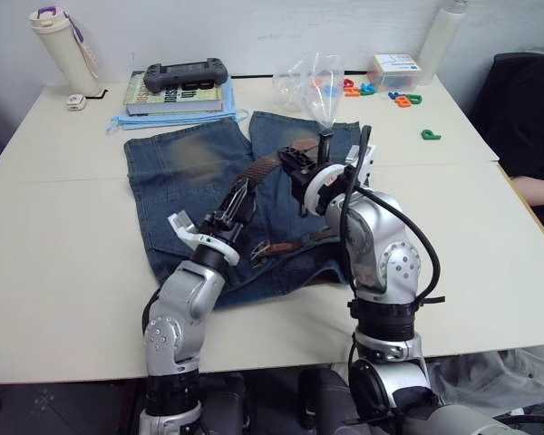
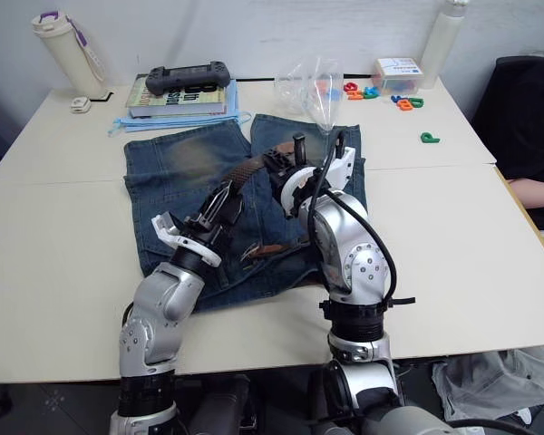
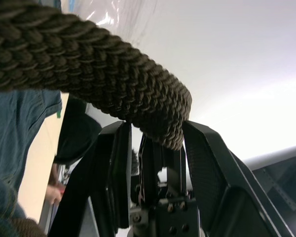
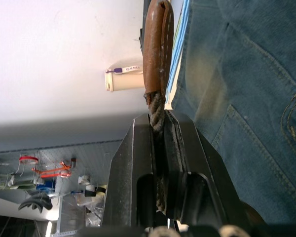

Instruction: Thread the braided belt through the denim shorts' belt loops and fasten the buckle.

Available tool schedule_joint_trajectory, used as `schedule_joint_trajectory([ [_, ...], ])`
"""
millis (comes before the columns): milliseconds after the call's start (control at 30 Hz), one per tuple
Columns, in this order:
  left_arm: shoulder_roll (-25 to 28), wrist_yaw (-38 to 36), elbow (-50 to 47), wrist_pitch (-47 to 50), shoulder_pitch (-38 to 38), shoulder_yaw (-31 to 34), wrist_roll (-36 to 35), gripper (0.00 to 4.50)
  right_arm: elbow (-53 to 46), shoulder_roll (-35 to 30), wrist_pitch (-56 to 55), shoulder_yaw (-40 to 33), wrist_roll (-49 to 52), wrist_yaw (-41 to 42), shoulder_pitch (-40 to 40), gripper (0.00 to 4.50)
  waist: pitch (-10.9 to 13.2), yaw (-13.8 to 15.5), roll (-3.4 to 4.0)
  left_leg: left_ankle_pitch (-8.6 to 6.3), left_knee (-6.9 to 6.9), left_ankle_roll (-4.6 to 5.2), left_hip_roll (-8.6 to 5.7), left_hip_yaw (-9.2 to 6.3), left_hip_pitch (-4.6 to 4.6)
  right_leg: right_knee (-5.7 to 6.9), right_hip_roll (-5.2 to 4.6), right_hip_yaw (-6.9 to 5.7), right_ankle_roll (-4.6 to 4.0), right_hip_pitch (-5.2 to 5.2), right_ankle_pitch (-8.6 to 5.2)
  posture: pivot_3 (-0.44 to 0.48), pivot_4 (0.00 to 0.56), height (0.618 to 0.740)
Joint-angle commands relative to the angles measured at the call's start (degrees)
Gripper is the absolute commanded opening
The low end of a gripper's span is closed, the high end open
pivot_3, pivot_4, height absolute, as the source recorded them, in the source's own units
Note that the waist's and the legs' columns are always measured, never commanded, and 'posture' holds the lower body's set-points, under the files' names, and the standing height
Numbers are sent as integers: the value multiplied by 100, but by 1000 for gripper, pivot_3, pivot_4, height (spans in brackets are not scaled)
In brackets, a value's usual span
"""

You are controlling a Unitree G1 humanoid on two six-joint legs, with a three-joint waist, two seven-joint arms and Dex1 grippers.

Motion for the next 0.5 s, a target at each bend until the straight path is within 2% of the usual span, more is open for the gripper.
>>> schedule_joint_trajectory([
  [33, -270, 29, -84, -212, -90, 200, -87, 1899, -314, 570, -136, 54, 150, 46, 151, 0, 0, 0, 0, 0, 0, 0, 0, 0, 0, -1, 0, 0, 0, 0, 0, 0, 150, 667],
  [333, -204, 24, -133, -213, -187, 280, -134, 1899, -285, 500, -73, 189, 68, 115, 265, 0, 0, -1, -1, 0, 0, 1, 0, 0, 0, -3, 1, -1, 1, 1, 1, 0, 150, 667],
  [433, -235, 6, -149, -218, -232, 291, -197, 1155, -294, 448, -34, 233, 50, 109, 291, 0, 0, 0, -1, 0, 0, 1, 0, -1, 0, -3, 2, -1, 2, 1, 1, 0, 150, 667],
  [467, -244, 6, -158, -222, -254, 292, -218, 690, -301, 434, -23, 244, 46, 105, 298, 0, 1, 1, -1, 0, 0, 1, 0, -2, -1, -3, 2, -2, 2, 1, 1, 0, 150, 667],
  [500, -242, 8, -160, -217, -275, 289, -229, 540, -306, 419, -7, 256, 38, 104, 304, 0, 1, 3, -1, 0, 0, 1, 0, -2, -1, -3, 2, -2, 2, 1, 1, 0, 150, 667],
])
